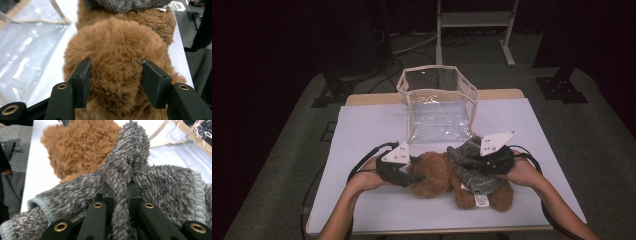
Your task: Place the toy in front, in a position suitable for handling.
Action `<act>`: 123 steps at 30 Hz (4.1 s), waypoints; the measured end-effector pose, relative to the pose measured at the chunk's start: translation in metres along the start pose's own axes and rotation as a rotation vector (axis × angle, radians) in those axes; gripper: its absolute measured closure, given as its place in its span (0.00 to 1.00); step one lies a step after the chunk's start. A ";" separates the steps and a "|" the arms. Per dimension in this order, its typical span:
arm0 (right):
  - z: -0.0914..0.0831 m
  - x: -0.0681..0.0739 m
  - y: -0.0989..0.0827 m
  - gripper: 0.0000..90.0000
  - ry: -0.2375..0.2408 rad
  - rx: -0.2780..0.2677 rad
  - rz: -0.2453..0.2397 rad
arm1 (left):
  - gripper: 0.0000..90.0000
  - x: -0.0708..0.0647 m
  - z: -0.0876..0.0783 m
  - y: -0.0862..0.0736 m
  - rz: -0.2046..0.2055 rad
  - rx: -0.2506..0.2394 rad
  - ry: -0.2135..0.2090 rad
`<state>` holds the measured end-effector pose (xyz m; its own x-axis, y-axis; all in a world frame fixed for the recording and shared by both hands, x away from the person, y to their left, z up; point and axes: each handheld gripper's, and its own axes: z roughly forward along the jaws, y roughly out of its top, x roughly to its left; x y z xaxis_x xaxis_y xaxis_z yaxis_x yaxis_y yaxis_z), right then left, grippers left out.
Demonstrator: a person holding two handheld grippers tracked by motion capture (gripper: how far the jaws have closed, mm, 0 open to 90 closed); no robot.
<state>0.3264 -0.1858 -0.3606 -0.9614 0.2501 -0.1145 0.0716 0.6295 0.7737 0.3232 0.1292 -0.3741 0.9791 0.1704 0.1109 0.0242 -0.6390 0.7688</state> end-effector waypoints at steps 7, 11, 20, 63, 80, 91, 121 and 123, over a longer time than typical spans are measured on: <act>0.025 0.009 0.040 0.90 0.081 0.001 -0.081 | 0.49 -0.010 0.014 -0.001 0.014 -0.019 -0.019; 0.029 0.007 0.033 0.90 0.060 0.066 -0.091 | 0.49 -0.012 0.017 0.000 0.036 -0.026 0.003; 0.006 -0.003 -0.002 0.90 0.012 0.034 0.011 | 0.49 0.002 0.034 0.022 0.119 0.011 0.038; 0.039 0.024 0.054 0.90 0.082 0.008 -0.102 | 0.46 -0.011 0.023 -0.004 -0.003 -0.071 -0.013; -0.019 -0.007 -0.004 0.90 -0.055 0.050 0.035 | 0.44 0.000 0.008 0.010 -0.006 -0.093 -0.007; -0.015 0.018 0.011 0.90 -0.027 0.041 -0.045 | 0.43 -0.012 0.027 0.012 0.003 -0.039 -0.058; -0.031 0.021 0.009 0.90 -0.005 0.002 -0.028 | 0.44 -0.019 0.027 0.023 0.048 0.009 -0.110; -0.026 0.021 0.015 0.90 0.001 0.003 -0.046 | 0.44 -0.021 0.028 0.023 0.062 0.012 -0.113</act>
<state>0.3002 -0.1899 -0.3350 -0.9640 0.2203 -0.1489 0.0285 0.6424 0.7659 0.3084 0.0899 -0.3763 0.9952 0.0452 0.0863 -0.0357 -0.6551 0.7547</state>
